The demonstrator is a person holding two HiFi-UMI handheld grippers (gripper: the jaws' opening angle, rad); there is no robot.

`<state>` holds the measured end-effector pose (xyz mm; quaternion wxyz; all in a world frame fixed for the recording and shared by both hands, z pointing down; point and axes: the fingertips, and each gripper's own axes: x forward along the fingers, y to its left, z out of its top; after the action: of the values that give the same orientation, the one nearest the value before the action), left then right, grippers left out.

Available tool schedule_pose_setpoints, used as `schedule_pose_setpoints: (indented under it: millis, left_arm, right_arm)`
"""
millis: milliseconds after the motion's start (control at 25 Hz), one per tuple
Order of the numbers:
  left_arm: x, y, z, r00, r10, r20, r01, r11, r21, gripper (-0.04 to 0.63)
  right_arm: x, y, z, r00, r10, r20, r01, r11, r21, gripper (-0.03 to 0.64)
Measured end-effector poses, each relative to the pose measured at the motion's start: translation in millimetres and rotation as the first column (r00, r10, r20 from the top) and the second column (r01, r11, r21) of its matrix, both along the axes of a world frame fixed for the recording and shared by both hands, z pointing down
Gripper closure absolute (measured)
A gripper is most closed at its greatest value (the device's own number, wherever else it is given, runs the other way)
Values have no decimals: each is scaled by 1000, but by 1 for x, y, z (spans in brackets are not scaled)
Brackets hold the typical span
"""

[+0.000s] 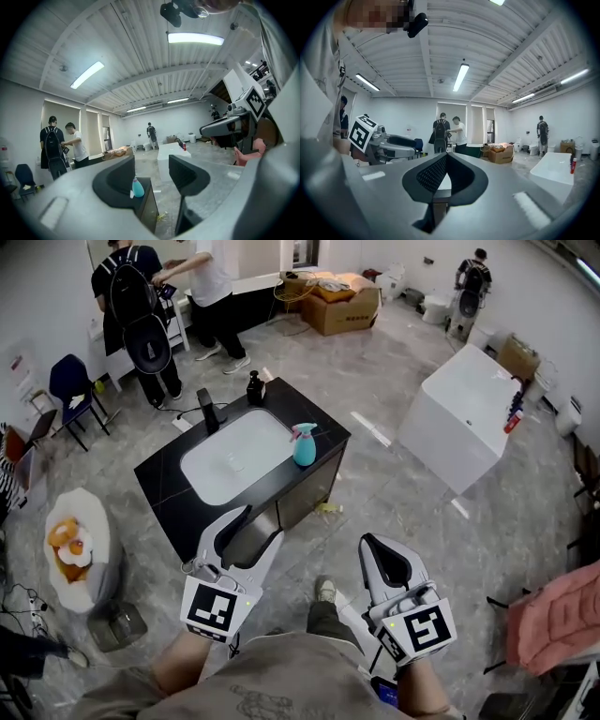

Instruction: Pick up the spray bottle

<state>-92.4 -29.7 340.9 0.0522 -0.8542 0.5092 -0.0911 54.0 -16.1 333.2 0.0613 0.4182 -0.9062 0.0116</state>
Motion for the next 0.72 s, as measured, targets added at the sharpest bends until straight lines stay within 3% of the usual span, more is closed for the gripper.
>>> schedule_pose_setpoints:
  millis: [200,720]
  left_arm:
    - [16,-52,11,997,-74,1,74,996,-52,370]
    - [53,-158,-5,975,-217,54,217,976,4,370]
  right_arm:
    - [17,-66,0,998,-65,-8,65,998,-19,588]
    - [60,-198,0,979,-203,21,204,978,-34,588]
